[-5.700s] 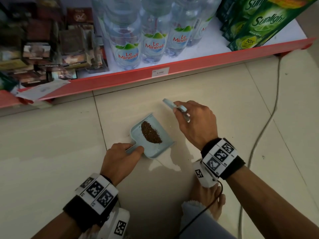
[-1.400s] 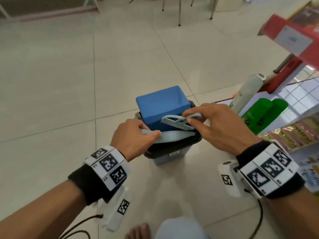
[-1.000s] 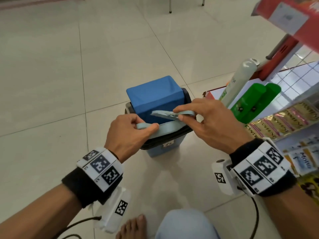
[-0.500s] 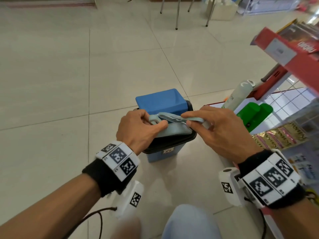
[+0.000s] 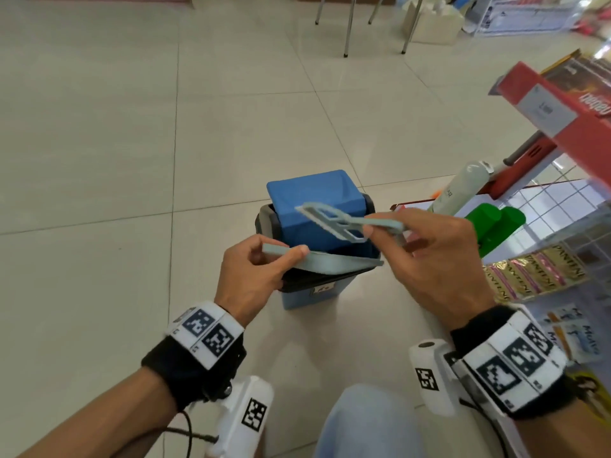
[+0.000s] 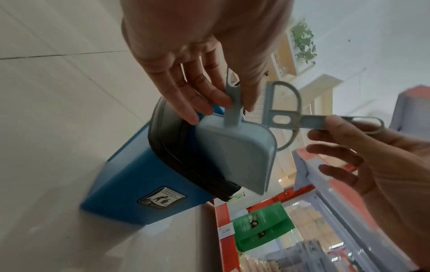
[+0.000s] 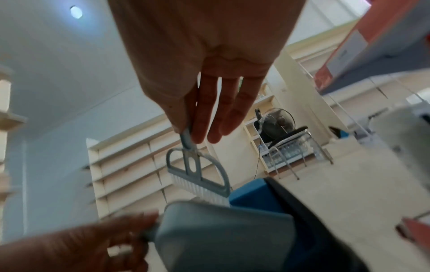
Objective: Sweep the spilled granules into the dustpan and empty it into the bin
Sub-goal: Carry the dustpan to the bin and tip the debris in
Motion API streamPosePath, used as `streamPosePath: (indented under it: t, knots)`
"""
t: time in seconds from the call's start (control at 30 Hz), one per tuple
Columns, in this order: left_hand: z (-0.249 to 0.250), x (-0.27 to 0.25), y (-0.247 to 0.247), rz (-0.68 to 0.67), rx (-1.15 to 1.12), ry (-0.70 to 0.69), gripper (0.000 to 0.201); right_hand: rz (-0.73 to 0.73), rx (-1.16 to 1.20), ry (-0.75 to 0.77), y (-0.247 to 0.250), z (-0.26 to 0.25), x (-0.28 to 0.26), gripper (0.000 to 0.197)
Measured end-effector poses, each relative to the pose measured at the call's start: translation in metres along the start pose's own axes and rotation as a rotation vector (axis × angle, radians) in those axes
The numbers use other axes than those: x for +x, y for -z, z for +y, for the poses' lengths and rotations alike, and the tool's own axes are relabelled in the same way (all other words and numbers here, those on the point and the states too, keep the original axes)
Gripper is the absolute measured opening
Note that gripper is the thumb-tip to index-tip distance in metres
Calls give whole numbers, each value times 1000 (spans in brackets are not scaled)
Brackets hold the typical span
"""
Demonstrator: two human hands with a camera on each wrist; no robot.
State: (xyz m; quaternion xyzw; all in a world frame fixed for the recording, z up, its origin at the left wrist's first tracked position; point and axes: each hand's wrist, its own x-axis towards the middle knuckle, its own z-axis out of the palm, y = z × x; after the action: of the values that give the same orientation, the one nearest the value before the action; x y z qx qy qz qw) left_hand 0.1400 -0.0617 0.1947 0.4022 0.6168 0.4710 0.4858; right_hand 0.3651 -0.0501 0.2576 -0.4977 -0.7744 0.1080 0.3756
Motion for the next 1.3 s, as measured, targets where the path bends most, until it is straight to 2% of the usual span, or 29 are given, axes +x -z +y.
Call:
streamPosePath:
  t: [0.1, 0.23, 0.4, 0.63, 0.8, 0.93, 1.03, 1.13, 1.23, 1.3]
  knots:
    - [1, -2, 16, -7, -95, 41, 28, 116, 221, -129, -2, -12, 11, 14]
    - [2, -3, 41, -56, -233, 160, 26, 109, 424, -186, -14, -33, 28, 9]
    - [-5, -5, 85, -11, -320, 237, 30, -116, 451, -157, -43, -59, 43, 18]
    - [-38, 9, 143, 111, -147, 253, 26, -495, 373, -113, -123, -92, 37, 9]
    - [-68, 40, 159, 179, -18, 293, 28, -622, 283, -189, -205, -86, 22, 15]
    - [-96, 68, 152, 118, 41, 305, 26, -737, 135, -361, -260, -56, 7, 19]
    - [-118, 91, 140, 63, 72, 308, 30, -729, 222, -465, -289, -33, 2, 17]
    - [-143, 112, 131, 80, 63, 315, 31, -700, 302, -552, -314, -12, -1, 13]
    - [-168, 126, 126, 135, 146, 361, 36, -608, 320, -653, -338, 7, -4, 12]
    - [-183, 128, 124, 121, 268, 406, 40, -518, 312, -729, -351, 16, -5, 8]
